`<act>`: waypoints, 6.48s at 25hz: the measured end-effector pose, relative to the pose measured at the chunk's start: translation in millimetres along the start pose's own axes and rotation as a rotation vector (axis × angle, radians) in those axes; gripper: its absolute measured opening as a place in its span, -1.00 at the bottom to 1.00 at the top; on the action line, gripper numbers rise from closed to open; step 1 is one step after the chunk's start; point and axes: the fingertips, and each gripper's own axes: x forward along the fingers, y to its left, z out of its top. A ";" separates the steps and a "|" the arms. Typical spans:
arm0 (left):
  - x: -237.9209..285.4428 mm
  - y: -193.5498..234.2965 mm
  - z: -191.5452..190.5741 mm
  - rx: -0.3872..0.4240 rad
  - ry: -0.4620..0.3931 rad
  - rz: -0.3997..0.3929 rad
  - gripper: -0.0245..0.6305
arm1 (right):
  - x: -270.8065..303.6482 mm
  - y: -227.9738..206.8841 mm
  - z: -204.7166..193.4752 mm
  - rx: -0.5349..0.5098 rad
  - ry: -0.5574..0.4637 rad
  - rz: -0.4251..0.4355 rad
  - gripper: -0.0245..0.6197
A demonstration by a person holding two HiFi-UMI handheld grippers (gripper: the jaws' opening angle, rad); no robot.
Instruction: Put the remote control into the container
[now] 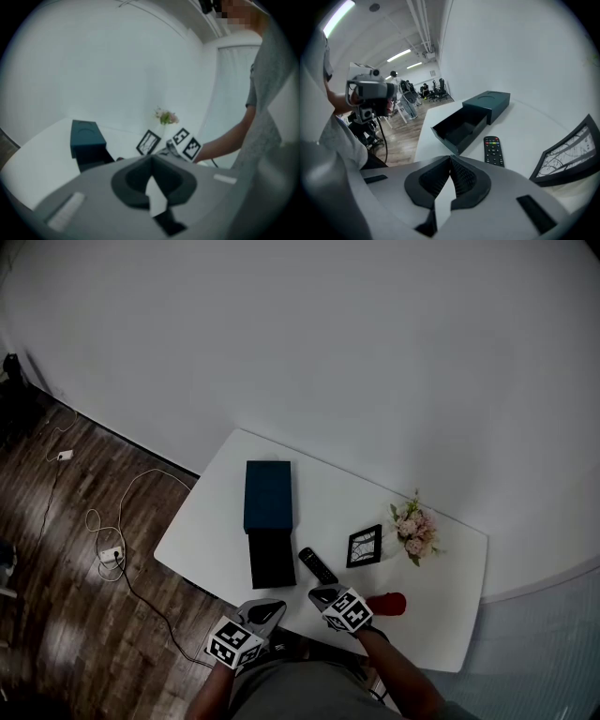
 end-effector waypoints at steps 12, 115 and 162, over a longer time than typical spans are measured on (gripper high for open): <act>-15.2 9.7 -11.9 -0.033 0.007 0.059 -0.93 | 19.2 -61.4 -0.9 -0.091 0.099 -0.162 -0.87; -29.0 9.7 -22.0 -0.028 0.002 0.087 -0.93 | 20.1 -73.5 53.7 -0.040 0.098 -0.306 -0.24; -99.7 37.1 -56.7 -0.162 -0.032 0.293 -0.93 | 144.8 -35.8 70.9 -0.085 0.586 -0.143 -0.24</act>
